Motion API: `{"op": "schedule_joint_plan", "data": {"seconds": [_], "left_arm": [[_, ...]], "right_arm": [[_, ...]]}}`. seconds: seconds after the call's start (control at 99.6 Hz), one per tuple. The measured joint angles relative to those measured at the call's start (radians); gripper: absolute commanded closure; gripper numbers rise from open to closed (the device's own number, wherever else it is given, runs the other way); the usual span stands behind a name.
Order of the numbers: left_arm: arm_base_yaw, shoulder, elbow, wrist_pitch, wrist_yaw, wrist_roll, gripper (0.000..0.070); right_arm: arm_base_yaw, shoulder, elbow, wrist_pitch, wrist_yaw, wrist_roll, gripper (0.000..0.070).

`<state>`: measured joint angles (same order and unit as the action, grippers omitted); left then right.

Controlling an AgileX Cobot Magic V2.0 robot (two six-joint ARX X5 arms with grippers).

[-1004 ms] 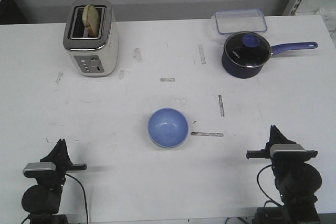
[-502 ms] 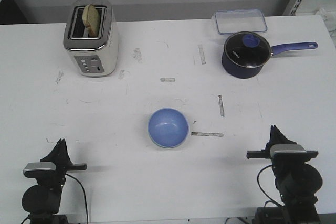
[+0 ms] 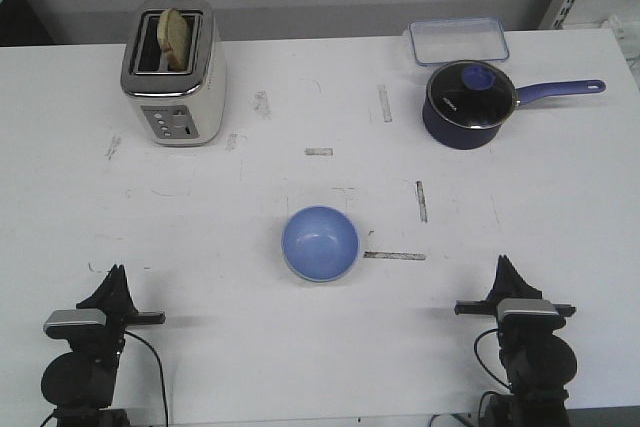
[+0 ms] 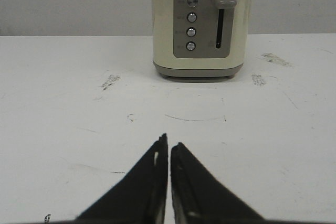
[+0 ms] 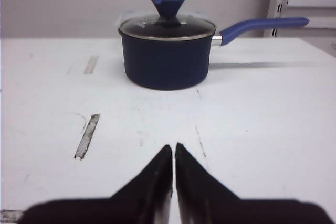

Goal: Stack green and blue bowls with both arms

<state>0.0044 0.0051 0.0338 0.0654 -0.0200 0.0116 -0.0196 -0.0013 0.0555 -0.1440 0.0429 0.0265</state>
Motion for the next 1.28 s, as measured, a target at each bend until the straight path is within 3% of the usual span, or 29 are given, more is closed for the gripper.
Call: {"op": "schedule_joint_plan", "data": {"seconds": [0.382,1.275], "left_arm": [[0.0,0.0,0.0,0.0,0.0,0.0,0.0699],[0.0,0.0,0.0,0.0,0.0,0.0,0.0699]], "right_arm": [[0.0,0.003,-0.041,0.084,-0.001,0.024,0.07],[0.0,0.003,-0.041,0.084,-0.001,0.024,0.07]]}}
